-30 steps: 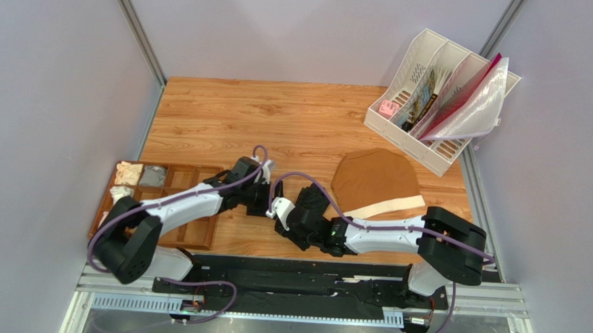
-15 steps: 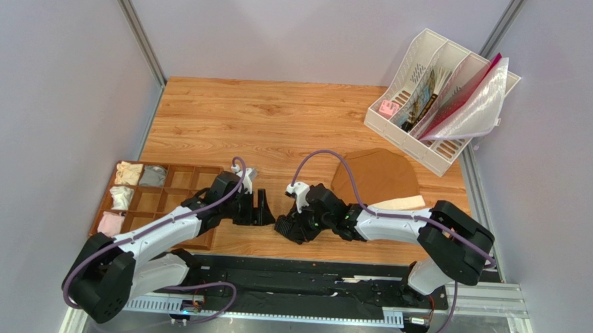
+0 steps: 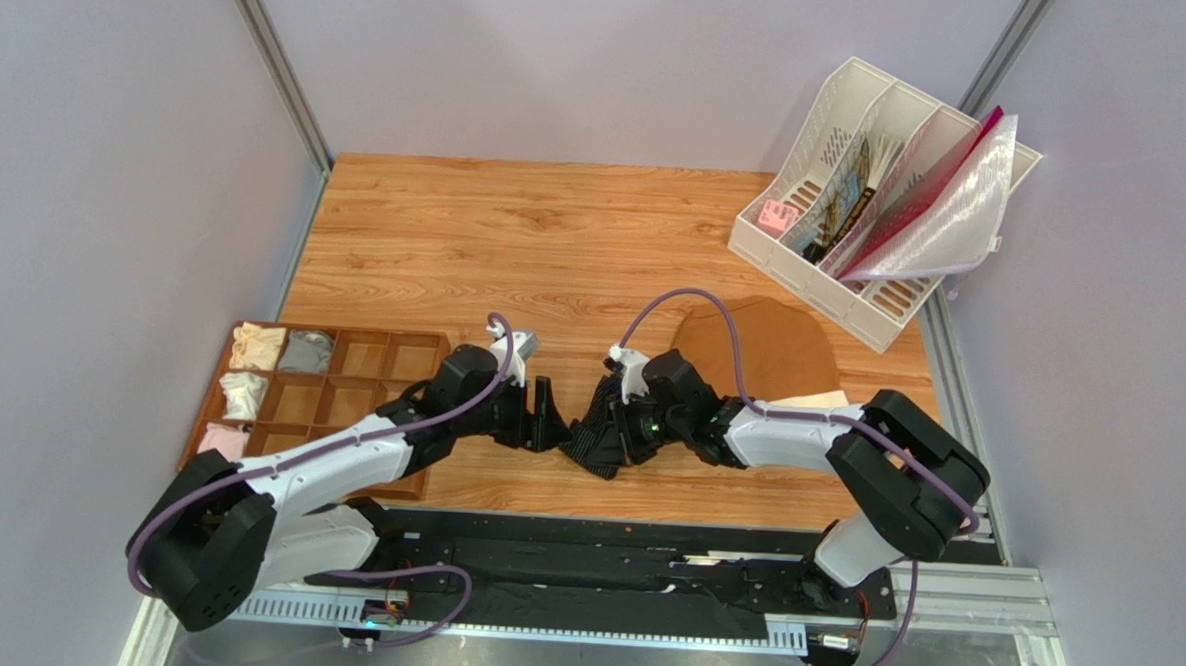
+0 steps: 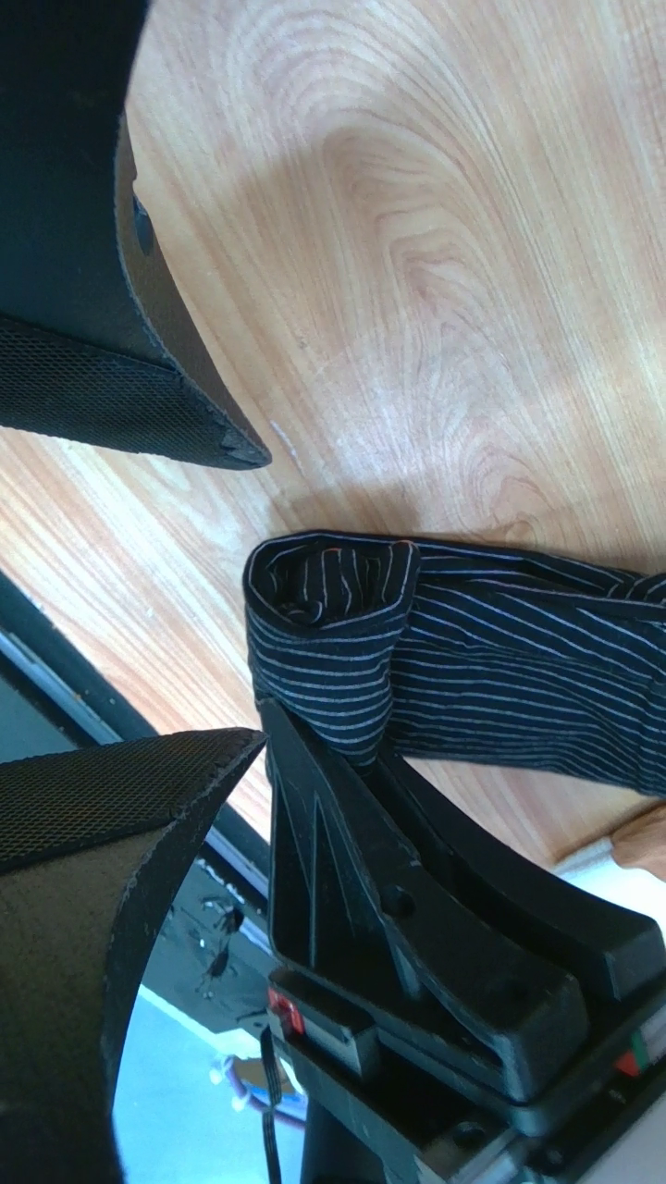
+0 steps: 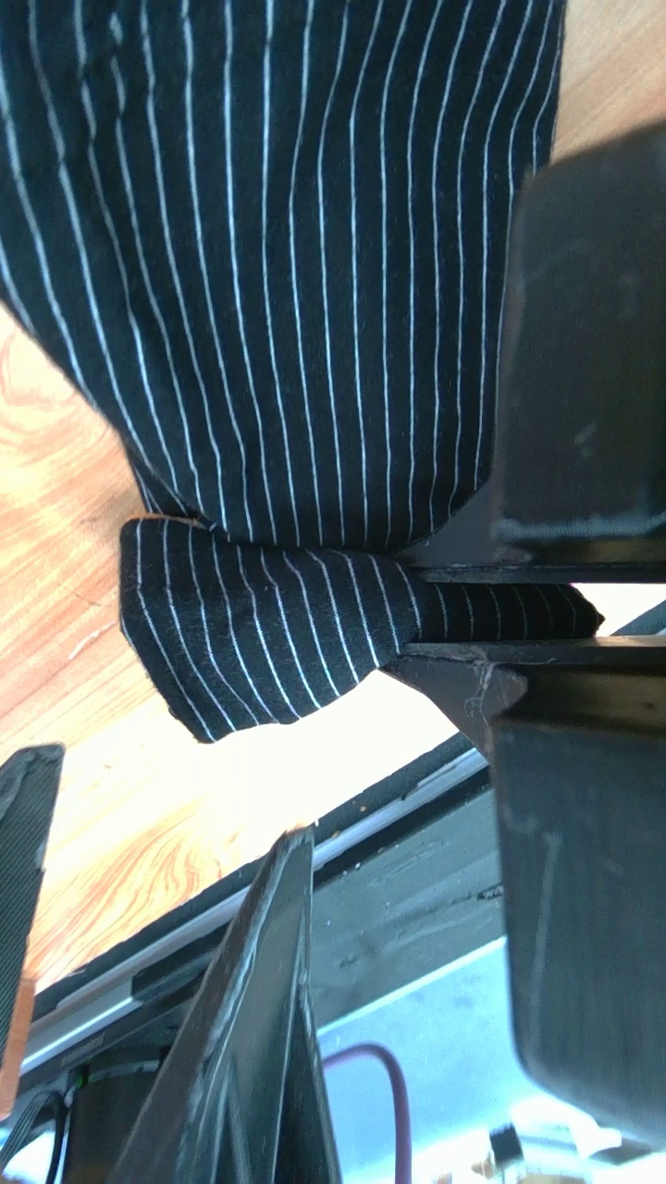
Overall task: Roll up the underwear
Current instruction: Roll the underwear to the center of the board.
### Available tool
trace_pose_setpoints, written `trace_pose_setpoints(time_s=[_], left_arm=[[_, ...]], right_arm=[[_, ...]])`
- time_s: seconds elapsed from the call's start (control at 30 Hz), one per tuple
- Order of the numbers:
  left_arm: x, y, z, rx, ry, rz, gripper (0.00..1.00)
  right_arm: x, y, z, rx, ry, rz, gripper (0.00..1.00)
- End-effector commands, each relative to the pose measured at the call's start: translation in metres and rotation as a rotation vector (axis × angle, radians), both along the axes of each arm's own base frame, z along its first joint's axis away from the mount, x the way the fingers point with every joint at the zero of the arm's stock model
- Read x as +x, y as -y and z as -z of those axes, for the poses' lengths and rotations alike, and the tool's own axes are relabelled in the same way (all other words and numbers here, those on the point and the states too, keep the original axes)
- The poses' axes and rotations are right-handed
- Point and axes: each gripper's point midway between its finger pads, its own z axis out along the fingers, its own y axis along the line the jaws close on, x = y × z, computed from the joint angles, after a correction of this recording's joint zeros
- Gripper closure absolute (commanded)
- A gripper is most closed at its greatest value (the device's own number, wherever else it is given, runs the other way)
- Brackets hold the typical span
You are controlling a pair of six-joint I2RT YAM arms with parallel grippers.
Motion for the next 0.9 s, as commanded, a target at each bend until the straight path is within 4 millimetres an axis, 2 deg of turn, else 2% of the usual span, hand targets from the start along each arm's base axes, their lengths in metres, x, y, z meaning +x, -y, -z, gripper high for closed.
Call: trace_pose_setpoints(time_s=[0.0, 0.27, 0.53, 0.73, 0.87], left_arm=[[0.006, 0.011, -0.001, -0.035, 0.059, 0.051, 0.27], [0.008, 0.024, 0.018, -0.049, 0.029, 0.076, 0.29], [0.009, 0.03, 0.034, -0.045, 0.012, 0.085, 0.39], [0.008, 0.039, 0.04, -0.059, 0.016, 0.101, 0.59], [0.005, 0.05, 0.04, -0.078, 0.01, 0.118, 0.77]], right_arm=[[-0.002, 0.014, 0.023, -0.041, -0.077, 0.037, 1.0], [0.001, 0.018, 0.032, -0.046, -0.109, 0.053, 1.0], [0.003, 0.02, 0.034, -0.045, -0.117, 0.055, 1.0], [0.006, 0.018, 0.033, -0.045, -0.117, 0.049, 1.0], [0.013, 0.021, 0.029, -0.085, -0.089, 0.046, 0.8]])
